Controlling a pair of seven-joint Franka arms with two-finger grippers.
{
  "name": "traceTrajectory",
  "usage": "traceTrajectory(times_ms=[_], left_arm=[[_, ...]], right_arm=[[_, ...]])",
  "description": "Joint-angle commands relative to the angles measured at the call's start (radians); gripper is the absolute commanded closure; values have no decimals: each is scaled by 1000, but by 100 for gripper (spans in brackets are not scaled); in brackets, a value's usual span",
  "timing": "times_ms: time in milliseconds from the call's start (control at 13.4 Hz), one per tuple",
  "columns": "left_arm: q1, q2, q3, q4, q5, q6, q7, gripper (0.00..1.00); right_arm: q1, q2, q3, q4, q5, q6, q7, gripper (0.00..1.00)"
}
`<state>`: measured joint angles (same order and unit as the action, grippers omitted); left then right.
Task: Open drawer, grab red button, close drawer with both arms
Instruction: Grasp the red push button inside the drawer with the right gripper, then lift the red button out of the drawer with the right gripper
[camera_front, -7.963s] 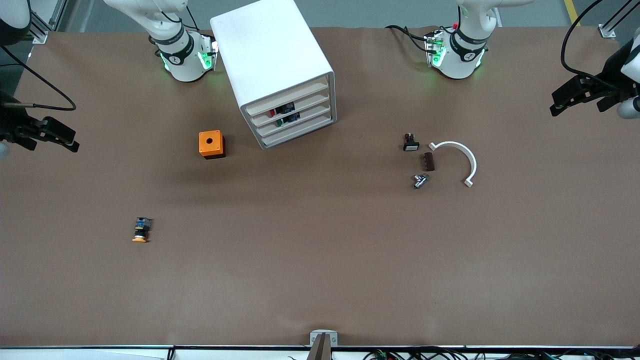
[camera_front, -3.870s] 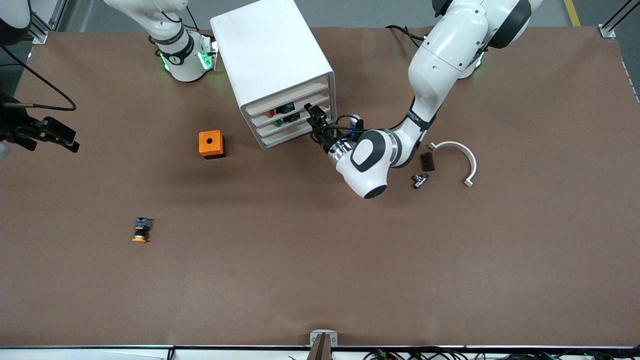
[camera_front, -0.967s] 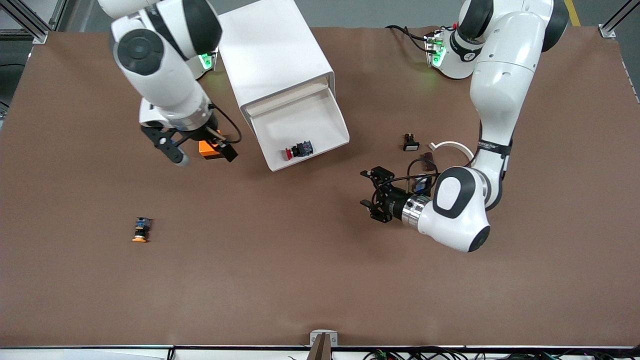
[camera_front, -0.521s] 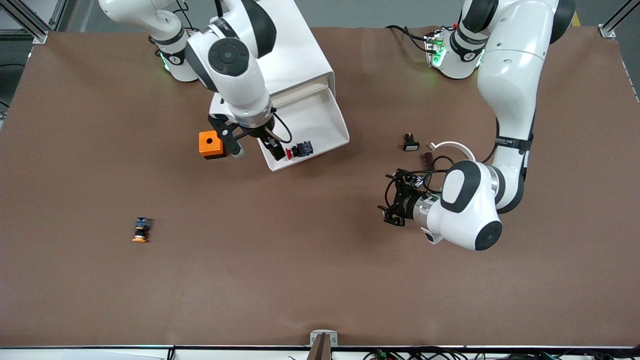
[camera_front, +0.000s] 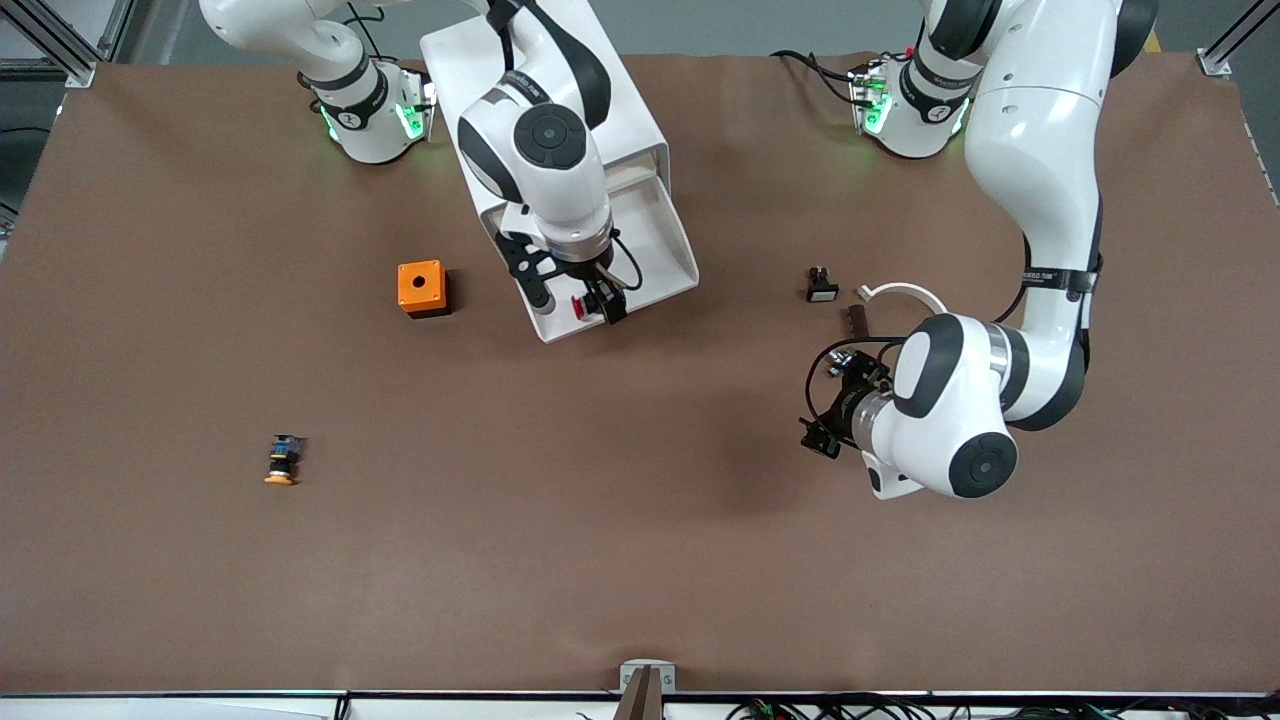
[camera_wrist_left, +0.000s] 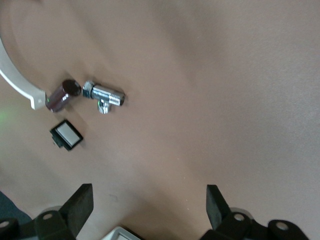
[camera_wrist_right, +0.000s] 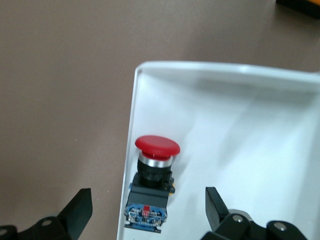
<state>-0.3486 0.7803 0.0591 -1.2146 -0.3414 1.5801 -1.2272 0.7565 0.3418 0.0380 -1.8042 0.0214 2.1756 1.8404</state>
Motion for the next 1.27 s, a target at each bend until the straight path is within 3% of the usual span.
traceTrajectory(times_ms=[0,149,223,447,670,967,1191], left_arm=[[-3,-35,10,-17,57,-8,102,1],[-1,-33,13,-17,61,-5,127,1],[-3,-29,13,-19,59,-2,127,1],[-4,-35,7,-16,50,40,127,1],[-23,-35,-4,-13,52,84,127,1],[-21,-35,4,-10,53,109,219,1],[-23,-52,4,-16,55,115,302,1]], right_arm=[[29,9,-12,-20,-3,41,36,1],[29,8,-12,-38,-5,59,36,6],[29,8,-12,-38,-5,55,30,17],[26,6,-12,-34,-5,47,-13,63],[26,2,-12,-30,-5,46,-47,96],[-14,-3,-12,90,17,-106,-169,100],[-112,-12,-13,158,57,-200,-405,100]])
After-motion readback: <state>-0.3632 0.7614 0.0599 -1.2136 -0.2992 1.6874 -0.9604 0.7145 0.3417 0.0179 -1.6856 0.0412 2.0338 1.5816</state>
